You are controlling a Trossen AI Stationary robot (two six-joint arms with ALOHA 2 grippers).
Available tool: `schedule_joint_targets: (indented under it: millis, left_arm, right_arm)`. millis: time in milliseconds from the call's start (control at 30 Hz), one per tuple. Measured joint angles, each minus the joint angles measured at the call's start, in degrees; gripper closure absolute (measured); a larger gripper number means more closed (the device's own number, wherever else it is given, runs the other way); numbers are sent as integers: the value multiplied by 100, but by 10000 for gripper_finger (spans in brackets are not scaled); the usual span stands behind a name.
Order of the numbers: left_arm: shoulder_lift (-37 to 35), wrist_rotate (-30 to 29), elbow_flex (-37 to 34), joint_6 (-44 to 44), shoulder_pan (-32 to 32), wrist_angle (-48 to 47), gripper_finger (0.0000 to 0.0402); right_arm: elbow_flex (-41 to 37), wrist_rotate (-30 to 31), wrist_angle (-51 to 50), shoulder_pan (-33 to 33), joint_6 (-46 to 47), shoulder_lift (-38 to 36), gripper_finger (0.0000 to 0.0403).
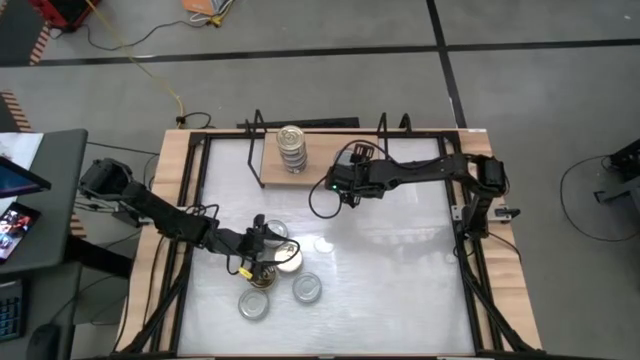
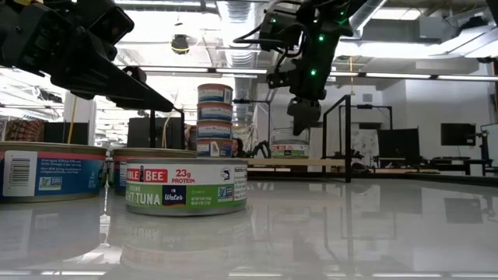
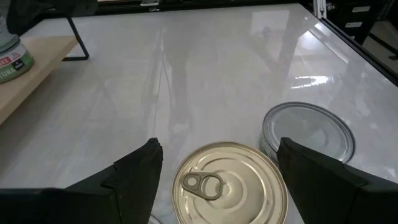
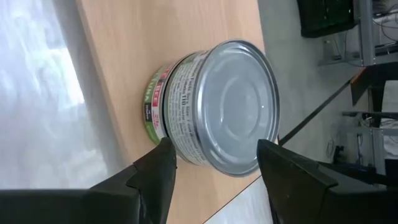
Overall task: Stack canned seafood by type on shelf
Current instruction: Stack the green tuna can on top of the other green tuna can on the shelf
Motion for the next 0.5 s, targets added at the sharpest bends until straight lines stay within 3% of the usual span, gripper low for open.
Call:
schedule_joint_targets:
  millis: [200, 367, 500]
  left_arm:
    - [0, 52, 0, 60, 2, -23, 100]
    - [0, 88, 0, 281, -8, -36, 100]
    - [0, 522, 0, 690, -115, 157, 100]
  right_arm:
    - [8, 18, -68, 174, 180, -20, 143]
    - [321, -28, -769, 672, 941, -28, 143]
    - [550, -644, -914, 1145, 1531, -31, 143]
